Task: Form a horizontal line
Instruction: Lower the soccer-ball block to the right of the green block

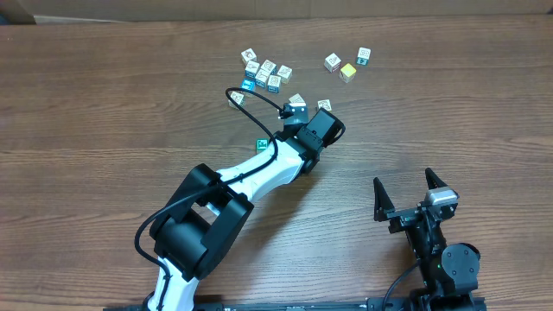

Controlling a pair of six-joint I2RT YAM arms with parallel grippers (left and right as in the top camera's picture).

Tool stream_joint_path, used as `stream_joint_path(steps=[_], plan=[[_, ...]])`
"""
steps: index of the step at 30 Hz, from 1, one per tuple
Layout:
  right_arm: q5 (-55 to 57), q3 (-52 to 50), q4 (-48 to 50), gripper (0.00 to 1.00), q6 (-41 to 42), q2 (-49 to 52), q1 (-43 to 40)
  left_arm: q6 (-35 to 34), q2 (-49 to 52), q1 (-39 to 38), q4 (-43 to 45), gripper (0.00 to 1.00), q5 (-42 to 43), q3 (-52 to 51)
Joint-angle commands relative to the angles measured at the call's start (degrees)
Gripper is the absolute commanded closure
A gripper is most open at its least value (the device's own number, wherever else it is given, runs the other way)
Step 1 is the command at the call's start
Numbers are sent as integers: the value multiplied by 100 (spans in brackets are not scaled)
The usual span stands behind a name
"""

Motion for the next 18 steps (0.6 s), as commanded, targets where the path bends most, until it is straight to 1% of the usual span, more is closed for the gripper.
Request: stream_joint_path(steps=[1, 18], plan=[[33, -61, 13, 0, -22, -68, -9, -127, -63, 11, -20, 96, -221, -44], [33, -61, 15, 0, -22, -68, -9, -79, -63, 13, -66, 96, -411, -44]])
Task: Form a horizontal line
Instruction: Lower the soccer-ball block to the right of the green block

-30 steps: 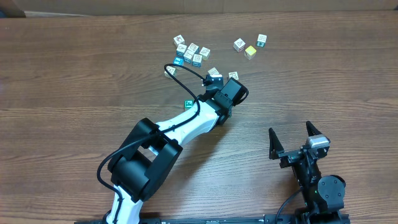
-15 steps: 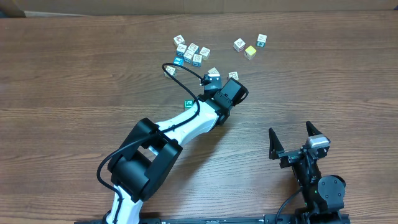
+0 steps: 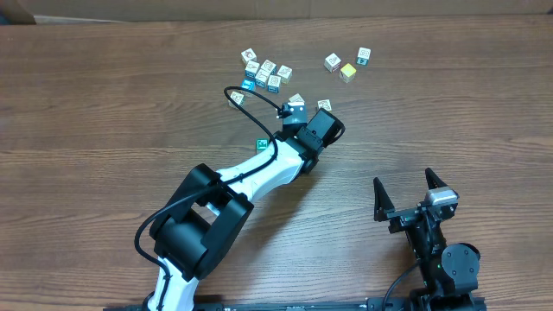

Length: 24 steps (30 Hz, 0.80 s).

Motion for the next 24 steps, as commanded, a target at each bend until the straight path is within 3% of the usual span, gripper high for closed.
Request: stream_joint_path(steps=[1, 24], plan=[[33, -61, 13, 0, -26, -68, -9, -79, -63, 13, -22, 96, -188, -44], [33, -61, 13, 0, -28, -68, -9, 11, -63, 11, -68, 96, -317, -44]])
